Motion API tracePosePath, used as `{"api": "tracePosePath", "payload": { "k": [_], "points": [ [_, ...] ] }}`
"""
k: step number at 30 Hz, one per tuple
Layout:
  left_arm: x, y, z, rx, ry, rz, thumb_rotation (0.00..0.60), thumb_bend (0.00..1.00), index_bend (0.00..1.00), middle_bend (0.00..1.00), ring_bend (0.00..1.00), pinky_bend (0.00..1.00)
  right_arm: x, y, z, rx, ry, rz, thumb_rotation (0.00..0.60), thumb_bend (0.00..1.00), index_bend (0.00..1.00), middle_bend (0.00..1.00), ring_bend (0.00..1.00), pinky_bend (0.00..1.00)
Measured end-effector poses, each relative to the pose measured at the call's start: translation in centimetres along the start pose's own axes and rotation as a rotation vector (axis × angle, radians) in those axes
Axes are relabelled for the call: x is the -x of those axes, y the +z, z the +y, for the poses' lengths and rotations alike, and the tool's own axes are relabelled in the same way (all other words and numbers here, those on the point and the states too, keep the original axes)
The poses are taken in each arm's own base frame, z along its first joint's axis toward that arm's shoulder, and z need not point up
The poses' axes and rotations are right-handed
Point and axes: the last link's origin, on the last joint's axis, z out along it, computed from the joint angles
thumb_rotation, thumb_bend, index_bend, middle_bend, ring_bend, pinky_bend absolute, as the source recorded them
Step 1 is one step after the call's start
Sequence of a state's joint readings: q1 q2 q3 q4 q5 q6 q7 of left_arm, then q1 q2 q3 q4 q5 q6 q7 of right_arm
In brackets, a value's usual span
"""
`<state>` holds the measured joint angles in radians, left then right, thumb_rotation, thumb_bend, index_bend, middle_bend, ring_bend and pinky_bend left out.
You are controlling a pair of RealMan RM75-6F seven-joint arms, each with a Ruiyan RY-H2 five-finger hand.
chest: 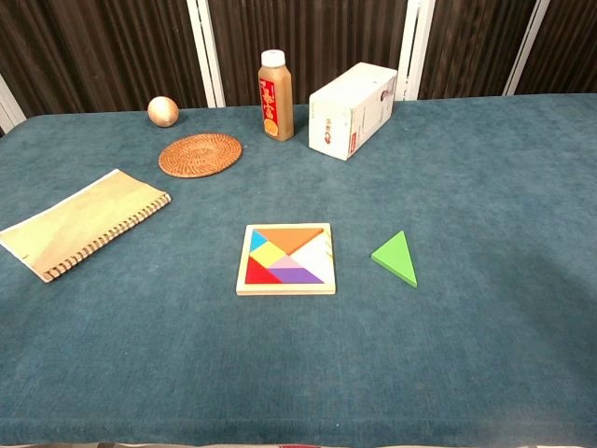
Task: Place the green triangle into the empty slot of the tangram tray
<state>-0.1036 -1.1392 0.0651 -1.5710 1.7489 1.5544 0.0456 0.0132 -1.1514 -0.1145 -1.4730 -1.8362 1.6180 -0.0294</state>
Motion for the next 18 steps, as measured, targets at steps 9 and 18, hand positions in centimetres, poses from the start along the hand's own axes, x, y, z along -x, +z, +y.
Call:
{"api": "tracePosePath", "payload": {
  "k": [9,18],
  "points": [
    [0.0,0.1,0.0,0.006,-0.018,0.0,0.6,0.48,0.0,0.03,0.02,0.07,0.6,1.4,-0.7,-0.051,-0.009,-0.027,0.6,0.13,0.0,0.0,0.0,0.0],
    [-0.2,0.5,-0.3,0.008,-0.036,0.004,0.6,0.48,0.0,0.03,0.02,0.07,1.3,8.9,-4.0,-0.249,-0.216,-0.132,0.6,0.13,0.08,0.0,0.0,0.0]
  ]
}}
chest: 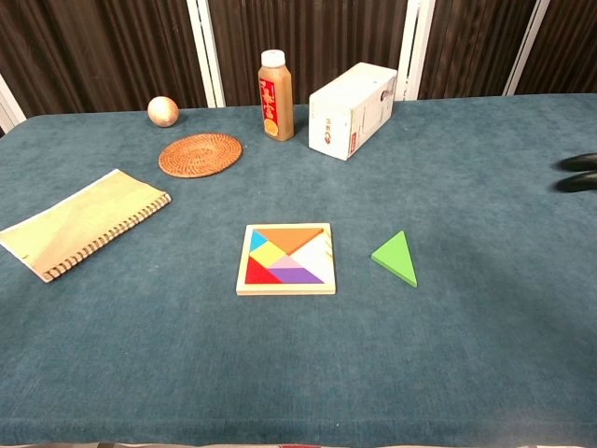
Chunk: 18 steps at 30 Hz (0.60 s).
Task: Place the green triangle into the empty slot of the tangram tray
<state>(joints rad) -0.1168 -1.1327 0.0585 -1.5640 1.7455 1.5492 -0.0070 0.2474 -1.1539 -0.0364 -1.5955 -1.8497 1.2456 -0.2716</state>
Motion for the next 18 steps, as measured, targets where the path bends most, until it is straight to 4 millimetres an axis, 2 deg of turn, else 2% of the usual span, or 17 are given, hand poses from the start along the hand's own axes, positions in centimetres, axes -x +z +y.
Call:
{"api": "tracePosePath", "payload": {
  "k": [4,8,14,18],
  "points": [
    [0.0,0.0,-0.1,-0.003,0.0,0.0,0.6,0.48,0.0,0.03,0.02,0.07,-0.8,4.8,-0.9,-0.078,-0.152,-0.057,0.6,0.14,0.21,0.0,0.0,0.0],
    [-0.2,0.0,-0.2,-0.006,-0.002,0.007,0.6,0.48,0.0,0.03,0.02,0.07,-1.6,9.5,-2.2,-0.114,-0.265,-0.075,0.6,0.18,0.27,0.0,0.0,0.0],
    [-0.3,-0.1,-0.3,-0.009,-0.01,0.01,0.6,0.48,0.0,0.03,0.02,0.07,-1.8,14.2,-4.5,-0.135,-0.327,-0.053,0.6,0.22,0.32,0.0,0.0,0.0],
    [-0.3,-0.1,-0.3,-0.01,-0.013,0.009,0.6,0.48,0.0,0.03,0.02,0.07,-1.5,16.1,-5.0,-0.153,-0.396,-0.046,0.6,0.28,0.37,0.0,0.0,0.0]
  ]
}}
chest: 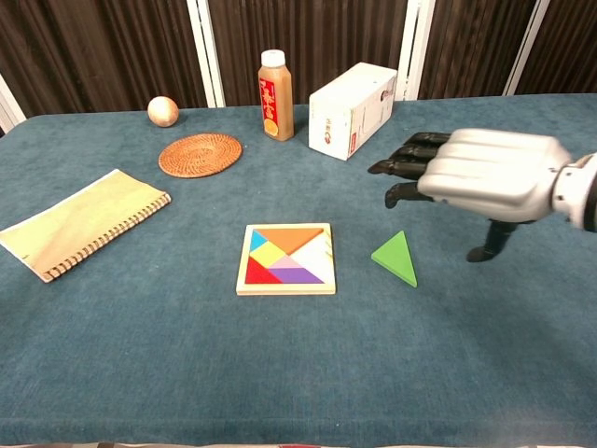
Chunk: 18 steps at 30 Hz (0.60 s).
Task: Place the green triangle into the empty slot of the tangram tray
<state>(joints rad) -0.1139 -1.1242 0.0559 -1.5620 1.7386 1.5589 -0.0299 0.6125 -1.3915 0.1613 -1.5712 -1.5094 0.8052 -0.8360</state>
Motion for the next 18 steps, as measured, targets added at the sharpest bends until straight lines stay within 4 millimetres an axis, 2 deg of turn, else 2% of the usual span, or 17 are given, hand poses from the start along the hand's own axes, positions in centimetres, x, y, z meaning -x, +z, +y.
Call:
{"api": "tracePosePath", "payload": {
  "k": [8,18],
  "points": [
    [0.0,0.1,-0.1,-0.006,0.0,-0.001,0.6,0.48,0.0,0.03,0.02,0.07,1.4,2.7,-1.5,-0.022,-0.056,-0.039,0.6,0.33,0.4,0.0,0.0,0.0],
    [-0.1,0.2,-0.3,-0.012,-0.002,0.002,0.6,0.48,0.0,0.03,0.02,0.07,2.5,4.2,-2.6,-0.027,-0.068,-0.068,0.6,0.36,0.42,0.0,0.0,0.0]
  ]
}}
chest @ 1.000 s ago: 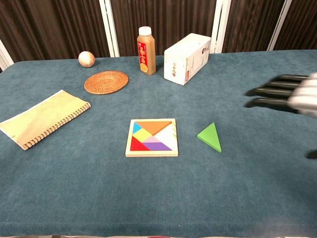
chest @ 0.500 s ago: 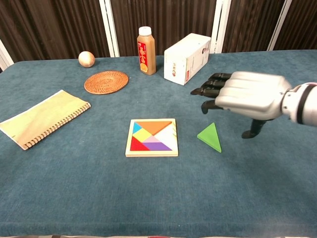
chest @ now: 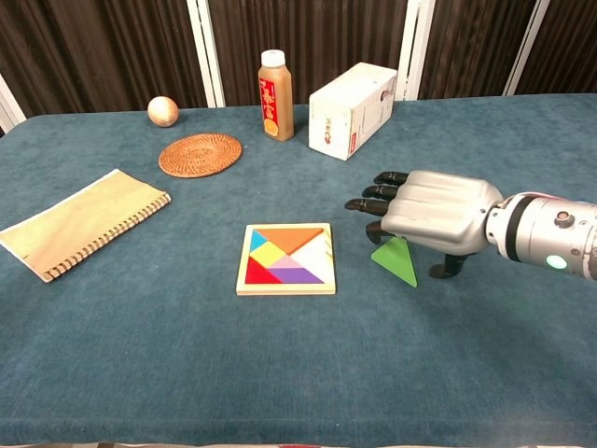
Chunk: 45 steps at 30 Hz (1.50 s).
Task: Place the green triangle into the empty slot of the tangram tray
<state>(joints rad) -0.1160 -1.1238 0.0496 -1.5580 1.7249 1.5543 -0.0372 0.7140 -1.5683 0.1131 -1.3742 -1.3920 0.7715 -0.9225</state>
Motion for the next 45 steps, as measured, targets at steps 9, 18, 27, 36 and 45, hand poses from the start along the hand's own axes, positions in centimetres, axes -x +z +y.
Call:
{"api": "tracePosePath", "payload": {
  "k": [9,18,27,36,45],
  "points": [
    [0.0,0.0,0.0,0.001,0.001,-0.001,0.6,0.48,0.0,0.03,0.02,0.07,0.3,0.5,0.1,0.013,0.001,-0.013,0.6,0.44,0.48,0.0,0.0,0.0],
    [-0.1,0.0,0.2,0.001,-0.001,0.001,0.6,0.48,0.0,0.03,0.02,0.07,0.3,0.9,-0.2,0.027,-0.003,-0.016,0.6,0.44,0.49,0.0,0.0,0.0],
    [-0.1,0.0,0.0,0.003,-0.002,0.005,0.6,0.48,0.0,0.03,0.02,0.07,0.3,1.1,-0.5,0.035,-0.002,-0.011,0.6,0.44,0.6,0.0,0.0,0.0],
    [-0.5,-0.2,-0.2,-0.004,-0.012,0.019,0.6,0.48,0.0,0.03,0.02,0.07,-0.2,1.0,-0.7,0.068,-0.004,0.023,0.6,0.46,0.74,0.06,0.0,0.0],
    [-0.8,-0.3,-0.3,0.002,-0.027,0.035,0.6,0.48,0.0,0.03,0.02,0.07,-3.1,0.9,-0.5,0.121,0.051,0.134,0.6,0.46,0.74,0.07,0.0,0.0]
  ]
}}
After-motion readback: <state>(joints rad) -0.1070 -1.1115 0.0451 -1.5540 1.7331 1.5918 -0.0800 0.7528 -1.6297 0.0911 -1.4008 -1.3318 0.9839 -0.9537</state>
